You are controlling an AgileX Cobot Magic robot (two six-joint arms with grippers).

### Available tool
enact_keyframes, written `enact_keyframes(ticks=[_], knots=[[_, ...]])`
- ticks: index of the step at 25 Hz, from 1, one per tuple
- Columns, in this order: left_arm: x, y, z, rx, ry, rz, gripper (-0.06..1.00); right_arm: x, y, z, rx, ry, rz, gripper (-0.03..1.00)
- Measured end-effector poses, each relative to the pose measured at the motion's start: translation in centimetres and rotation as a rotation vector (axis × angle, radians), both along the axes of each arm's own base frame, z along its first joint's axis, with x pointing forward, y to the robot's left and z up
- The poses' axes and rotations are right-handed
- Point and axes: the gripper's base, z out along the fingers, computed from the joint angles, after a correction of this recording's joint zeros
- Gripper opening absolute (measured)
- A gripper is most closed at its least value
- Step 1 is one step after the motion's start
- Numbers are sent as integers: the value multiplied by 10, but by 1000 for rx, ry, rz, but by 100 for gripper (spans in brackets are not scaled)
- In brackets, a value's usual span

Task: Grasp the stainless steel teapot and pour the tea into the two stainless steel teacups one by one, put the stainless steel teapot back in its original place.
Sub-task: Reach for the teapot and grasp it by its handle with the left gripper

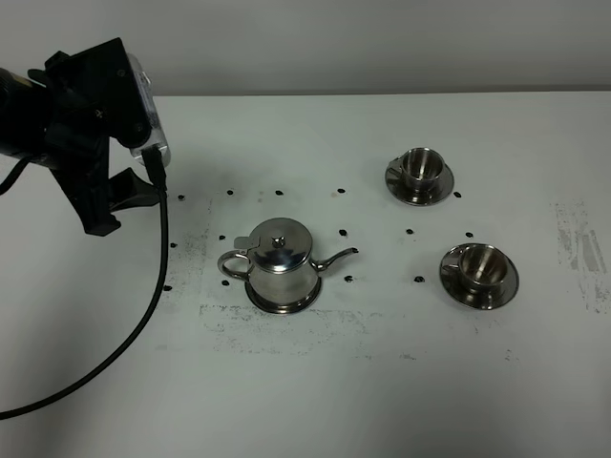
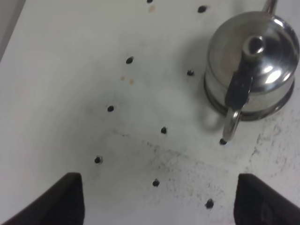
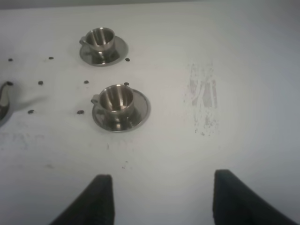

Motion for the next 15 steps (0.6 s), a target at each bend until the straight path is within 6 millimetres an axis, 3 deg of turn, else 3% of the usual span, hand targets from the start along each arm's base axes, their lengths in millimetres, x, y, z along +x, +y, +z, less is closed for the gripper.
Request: enact_keyframes(ticks=[7,15], knots=[[10,-6,-27,58,47,-70,58,0,2,0,13,1,-25,45],[6,-26,-29,64,35,-130,57,1,5,0,35,1,-114,45]])
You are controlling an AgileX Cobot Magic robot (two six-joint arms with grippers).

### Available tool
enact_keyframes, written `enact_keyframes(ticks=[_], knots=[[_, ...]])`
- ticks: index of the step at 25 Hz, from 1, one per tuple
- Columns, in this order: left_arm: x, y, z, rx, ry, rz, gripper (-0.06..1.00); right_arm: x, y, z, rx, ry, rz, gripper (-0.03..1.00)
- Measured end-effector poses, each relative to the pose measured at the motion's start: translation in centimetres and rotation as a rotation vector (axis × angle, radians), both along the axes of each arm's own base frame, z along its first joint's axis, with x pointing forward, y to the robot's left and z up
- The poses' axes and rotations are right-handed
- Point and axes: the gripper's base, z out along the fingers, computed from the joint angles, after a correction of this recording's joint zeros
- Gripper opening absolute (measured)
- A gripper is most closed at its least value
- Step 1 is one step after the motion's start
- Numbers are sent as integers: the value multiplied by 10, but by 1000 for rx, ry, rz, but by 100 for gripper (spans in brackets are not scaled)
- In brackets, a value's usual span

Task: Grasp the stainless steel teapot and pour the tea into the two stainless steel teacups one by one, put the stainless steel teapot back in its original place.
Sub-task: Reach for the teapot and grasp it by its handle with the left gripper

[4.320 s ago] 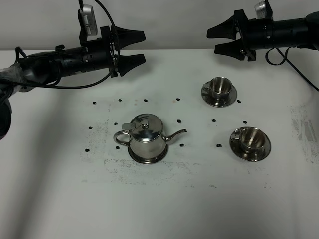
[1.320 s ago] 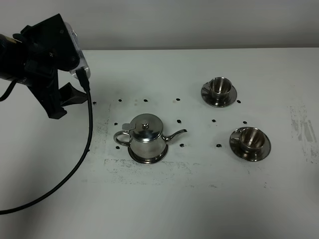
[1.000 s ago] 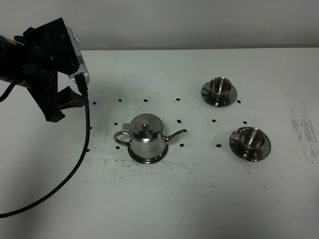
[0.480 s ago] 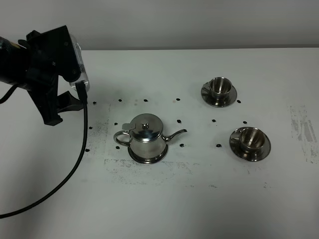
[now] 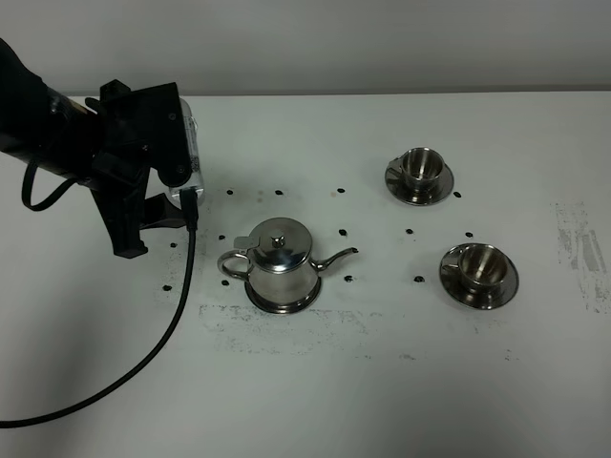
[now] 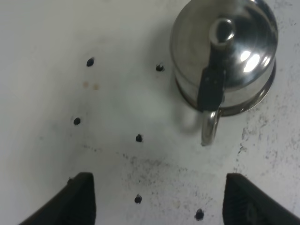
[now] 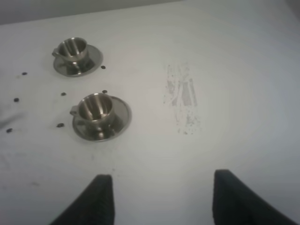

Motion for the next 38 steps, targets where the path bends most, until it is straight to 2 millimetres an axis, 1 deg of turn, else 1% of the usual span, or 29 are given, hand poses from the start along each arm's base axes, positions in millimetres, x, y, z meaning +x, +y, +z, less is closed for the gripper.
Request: enact_keyframes(ticks=[9,13,16,18,19,22,24,27,30,34,38], knots=[[-9,-26,0,19,-19,-46,57,0,0,0,2,0,1,45],[-11,-30,-1,72,-21,-48,57,0,0,0,2,0,1,45],[-7,-27,5,119,-30,-32,57,0,0,0,2,0,1,45],[-2,-28,13,151,2,-31,57,0,0,0,2,0,1,45],[2,-29,18,160,19,-31,57,0,0,0,2,0,1,45],[15,-39,21,203,99,-57,57,0,0,0,2,0,1,45],[23,-45,16,229,149,-78,57,0,0,0,3,0,2,45],[31,-55,1,275,191,-108,57,0,0,0,4,0,1,45],[33,-63,-15,322,208,-150,56,0,0,0,4,0,1,45],[32,-70,-26,350,182,-176,56,0,0,0,4,0,2,45],[28,-70,-38,351,162,-179,56,0,0,0,4,1,2,45]])
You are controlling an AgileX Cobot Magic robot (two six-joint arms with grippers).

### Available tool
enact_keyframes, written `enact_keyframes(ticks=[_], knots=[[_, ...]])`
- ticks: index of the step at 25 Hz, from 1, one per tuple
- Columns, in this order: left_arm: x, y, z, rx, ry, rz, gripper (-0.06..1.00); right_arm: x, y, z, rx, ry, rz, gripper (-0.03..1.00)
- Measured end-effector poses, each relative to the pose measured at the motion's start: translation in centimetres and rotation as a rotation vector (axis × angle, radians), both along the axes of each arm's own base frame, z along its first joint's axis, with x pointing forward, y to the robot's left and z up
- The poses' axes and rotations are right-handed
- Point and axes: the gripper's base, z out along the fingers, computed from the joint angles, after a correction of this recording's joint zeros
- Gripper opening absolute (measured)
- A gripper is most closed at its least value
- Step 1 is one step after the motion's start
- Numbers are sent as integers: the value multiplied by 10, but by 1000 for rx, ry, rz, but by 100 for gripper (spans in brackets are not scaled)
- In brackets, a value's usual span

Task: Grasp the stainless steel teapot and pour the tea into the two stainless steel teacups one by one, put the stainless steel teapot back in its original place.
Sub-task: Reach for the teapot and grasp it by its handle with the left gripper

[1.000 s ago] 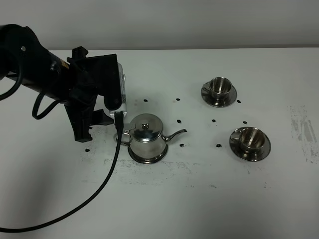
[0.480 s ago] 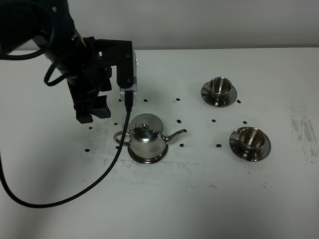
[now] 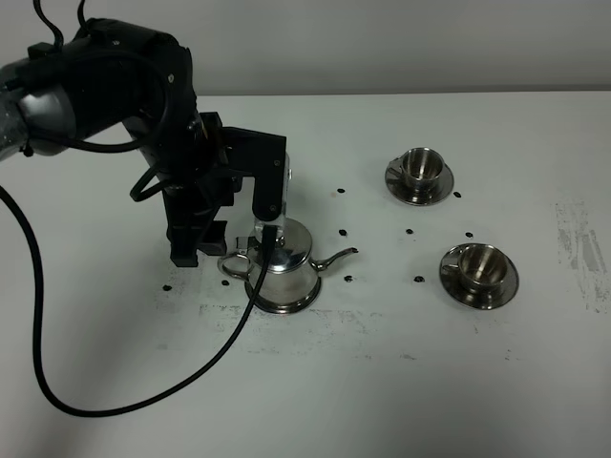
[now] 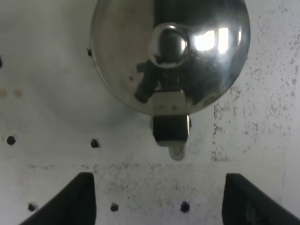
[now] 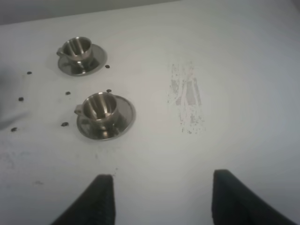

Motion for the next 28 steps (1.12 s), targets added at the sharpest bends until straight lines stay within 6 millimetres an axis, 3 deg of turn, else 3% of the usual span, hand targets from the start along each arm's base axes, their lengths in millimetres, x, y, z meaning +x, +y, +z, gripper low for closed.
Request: enact_keyframes(ticks=[4,16,28], knots=[[-3,1,-12,-3,-8,1,56,0,0,0,0,0,0,45],[-12,-11,-22,-16,-28,24,56,0,0,0,0,1,0,45],[-9,-20,-40,-8,-30,47,56,0,0,0,-1,1,1,45]])
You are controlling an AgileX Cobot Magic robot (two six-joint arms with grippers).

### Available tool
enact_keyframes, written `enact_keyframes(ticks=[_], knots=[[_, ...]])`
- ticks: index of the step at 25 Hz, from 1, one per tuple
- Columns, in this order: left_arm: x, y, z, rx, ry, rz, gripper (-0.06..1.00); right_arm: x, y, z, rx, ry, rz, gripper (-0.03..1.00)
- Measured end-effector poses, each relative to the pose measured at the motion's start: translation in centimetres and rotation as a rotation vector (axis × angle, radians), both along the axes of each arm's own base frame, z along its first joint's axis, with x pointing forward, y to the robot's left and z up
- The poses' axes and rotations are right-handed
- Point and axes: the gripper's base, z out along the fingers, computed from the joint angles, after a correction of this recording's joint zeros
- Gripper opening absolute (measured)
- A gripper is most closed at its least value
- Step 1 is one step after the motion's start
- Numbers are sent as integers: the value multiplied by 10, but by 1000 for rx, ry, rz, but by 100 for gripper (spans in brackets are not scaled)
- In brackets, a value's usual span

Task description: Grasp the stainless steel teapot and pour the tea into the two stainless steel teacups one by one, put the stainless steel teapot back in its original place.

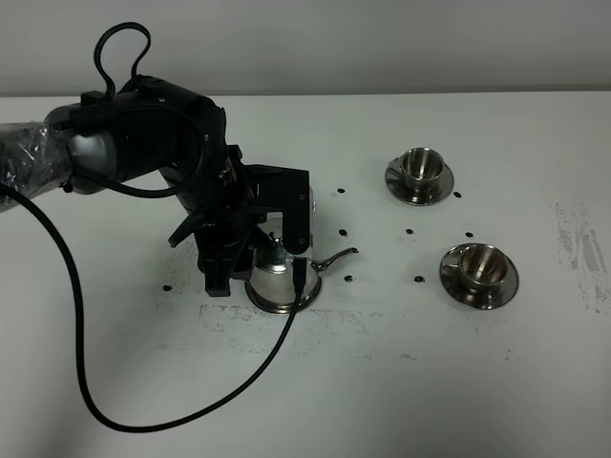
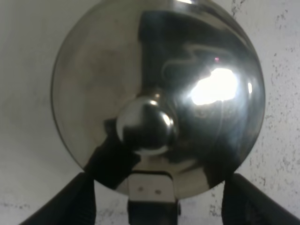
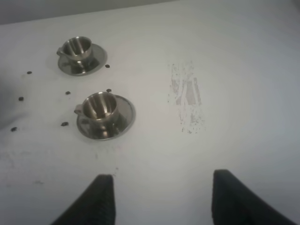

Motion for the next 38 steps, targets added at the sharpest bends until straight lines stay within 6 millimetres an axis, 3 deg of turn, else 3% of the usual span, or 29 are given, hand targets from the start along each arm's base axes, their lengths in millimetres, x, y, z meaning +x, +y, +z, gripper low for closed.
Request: enact_keyframes(ticks=[8,15,22,26,33,38], knots=[[2,-1,-5,-9,0,41,53,0,0,0,1,0,0,45],[3,-3,-19,-3,30,64,19,0,0,0,2,0,0,45],[4,-3,-19,-7,28,65,19,0,0,0,2,0,0,45],[1,-1,-7,-15,14,65,19,0,0,0,2,0,0,45],[-10,9,43,-23,-64,47,19,0,0,0,2,0,0,45],[8,3,52,-15,-108,40,19,0,0,0,2,0,0,45]])
